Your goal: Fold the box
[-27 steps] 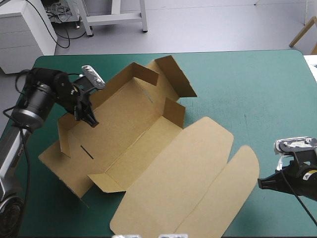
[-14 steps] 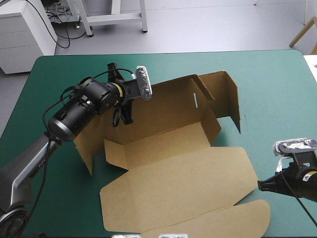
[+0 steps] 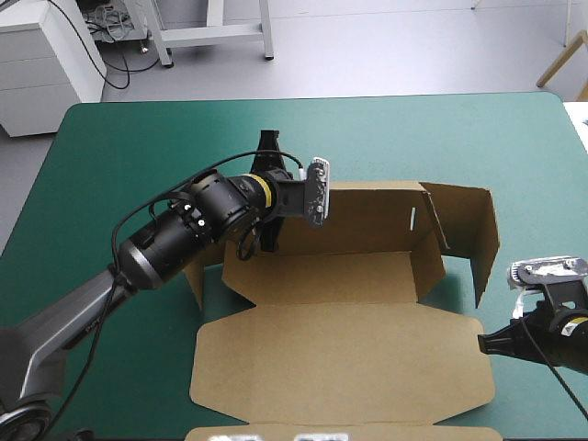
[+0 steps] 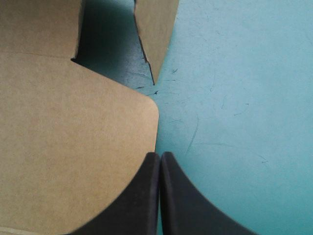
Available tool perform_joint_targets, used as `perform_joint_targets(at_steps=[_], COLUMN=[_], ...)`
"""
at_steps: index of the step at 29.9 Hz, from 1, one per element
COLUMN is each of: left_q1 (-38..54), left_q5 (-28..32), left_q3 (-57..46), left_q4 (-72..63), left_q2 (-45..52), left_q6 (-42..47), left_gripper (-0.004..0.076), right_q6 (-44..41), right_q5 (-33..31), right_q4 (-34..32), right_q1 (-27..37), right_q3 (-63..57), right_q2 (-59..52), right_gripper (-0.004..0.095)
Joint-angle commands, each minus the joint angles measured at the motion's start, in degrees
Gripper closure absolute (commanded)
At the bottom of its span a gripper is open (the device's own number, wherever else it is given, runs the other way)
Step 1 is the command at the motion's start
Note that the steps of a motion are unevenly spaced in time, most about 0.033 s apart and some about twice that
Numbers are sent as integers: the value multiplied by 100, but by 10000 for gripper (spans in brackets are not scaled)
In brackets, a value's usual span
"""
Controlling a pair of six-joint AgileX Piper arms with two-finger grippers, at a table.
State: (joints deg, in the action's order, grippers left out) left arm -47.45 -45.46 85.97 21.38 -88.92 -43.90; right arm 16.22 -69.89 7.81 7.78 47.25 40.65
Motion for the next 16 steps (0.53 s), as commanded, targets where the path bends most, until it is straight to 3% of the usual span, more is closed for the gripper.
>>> perform_joint_targets(at_steps=[1, 13, 16], left_q1=[-309, -1398, -1580], left_q5=[538, 727, 717], left_q3=[-130, -1668, -1941], left_q4=[991, 5007, 5503], left_q2=[236, 236, 236], left_q6=[609, 4183, 4657], left_gripper=[734, 734, 734], right_q6=[31, 31, 31], right_q5=[178, 178, 178], right_q4=[49, 49, 49], right_q1=[26, 26, 26], right_q3=[139, 139, 139], right_q2=[6, 6, 6], right_gripper=[927, 927, 927])
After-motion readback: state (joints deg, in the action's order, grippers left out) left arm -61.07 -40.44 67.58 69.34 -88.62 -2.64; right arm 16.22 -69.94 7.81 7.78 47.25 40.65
